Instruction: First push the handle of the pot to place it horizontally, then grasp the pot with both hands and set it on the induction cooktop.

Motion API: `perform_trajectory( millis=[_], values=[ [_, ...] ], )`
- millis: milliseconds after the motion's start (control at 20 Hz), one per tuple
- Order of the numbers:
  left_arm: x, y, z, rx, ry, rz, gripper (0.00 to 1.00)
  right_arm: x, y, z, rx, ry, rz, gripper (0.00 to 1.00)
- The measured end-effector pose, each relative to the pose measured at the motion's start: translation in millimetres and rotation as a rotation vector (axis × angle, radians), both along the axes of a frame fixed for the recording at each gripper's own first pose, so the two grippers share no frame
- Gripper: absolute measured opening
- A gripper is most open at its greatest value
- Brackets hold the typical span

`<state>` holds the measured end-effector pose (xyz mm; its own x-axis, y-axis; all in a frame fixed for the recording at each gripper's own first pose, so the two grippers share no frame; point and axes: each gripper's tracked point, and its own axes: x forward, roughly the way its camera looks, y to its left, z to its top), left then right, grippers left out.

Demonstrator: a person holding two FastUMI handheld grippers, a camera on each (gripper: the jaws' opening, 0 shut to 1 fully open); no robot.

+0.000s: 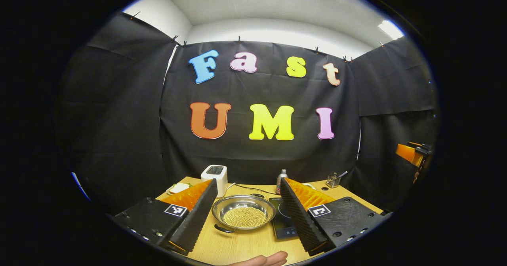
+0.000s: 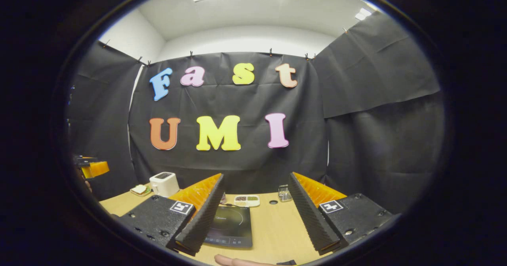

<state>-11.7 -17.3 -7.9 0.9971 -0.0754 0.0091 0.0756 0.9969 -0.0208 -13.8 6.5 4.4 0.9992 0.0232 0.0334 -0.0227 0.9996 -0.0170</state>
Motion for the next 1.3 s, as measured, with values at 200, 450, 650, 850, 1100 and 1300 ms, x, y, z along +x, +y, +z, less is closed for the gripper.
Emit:
perform_trajectory(
  millis=[200,450,650,850,1100,1300],
  values=[
    [6.9,4.1,-22.7,-0.014,0.063,0.03,0.95,-2.3,5.8,-0.6,-0.013,-0.005,0.012,1.0],
    [21.5,-4.0,-39.6,-0.029,0.089,-0.008,0.86,-3.2,9.1,-2.5,-0.033,-0.011,0.018,0.96],
    [37.5,-11.6,-69.5,-0.013,0.167,-0.057,0.64,-0.7,11.1,-6.3,-0.034,-0.003,0.019,1.0],
    [51.2,-17.3,-97.9,-0.043,0.246,-0.093,0.17,1.5,9.8,-8.7,-0.032,0.0,0.017,1.0],
    [68.3,-10.7,-160.4,0.023,0.406,-0.086,0.0,6.4,8.7,-18.1,-0.029,0.013,0.019,1.0],
    [75.7,-11.3,-188.8,0.019,0.488,-0.096,0.0,8.7,13.0,-27.9,-0.026,0.033,0.037,0.96]
  ],
)
